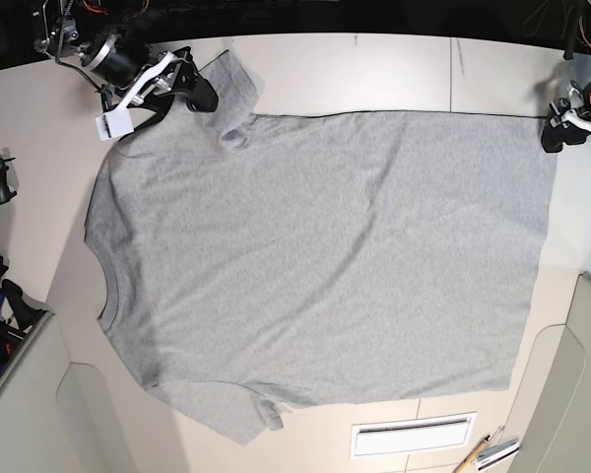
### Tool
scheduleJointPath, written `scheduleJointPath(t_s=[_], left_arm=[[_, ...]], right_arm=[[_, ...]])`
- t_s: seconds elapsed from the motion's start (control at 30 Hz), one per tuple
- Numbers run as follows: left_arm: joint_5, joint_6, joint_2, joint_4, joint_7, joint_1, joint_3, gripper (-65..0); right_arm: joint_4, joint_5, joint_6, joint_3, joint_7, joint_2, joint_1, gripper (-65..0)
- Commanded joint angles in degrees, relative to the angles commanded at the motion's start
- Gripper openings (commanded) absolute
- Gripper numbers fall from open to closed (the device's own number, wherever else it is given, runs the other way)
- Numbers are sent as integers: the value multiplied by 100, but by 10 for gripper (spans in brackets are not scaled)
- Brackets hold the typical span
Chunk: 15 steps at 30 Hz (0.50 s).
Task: Fold the T-shirt properly
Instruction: 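Grasp the grey T-shirt's hem corners with both grippers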
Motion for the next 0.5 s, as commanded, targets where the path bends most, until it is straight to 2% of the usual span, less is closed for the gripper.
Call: scheduleJointPath(t_s=[0.17,0.2,0.27,0.37,0.4,0.5], left_arm=[[68,-13,0,0,-72,-4,382,-256],[155,-13,0,0,-118,-4,426,-291],[332,-11,0,0,-197,-4,450,-417],[400,-11,-2,0,-345,-4,450,-609],[426,-13,-2,0,-404,-4,450,-650],[507,-15,-11,2,-549,-7,450,-650]], right_arm=[[0,-101,0,0,-2,-302,122,-295],[0,-101,0,0,-2,-345,125,-316],[0,-101,2,0,-2,-391,120,-403],[2,-236,4,0,2,-391,125,-611],[2,-282,4,0,0,-391,125,-650],[15,-332,26,35,-11,-391,122,-650]])
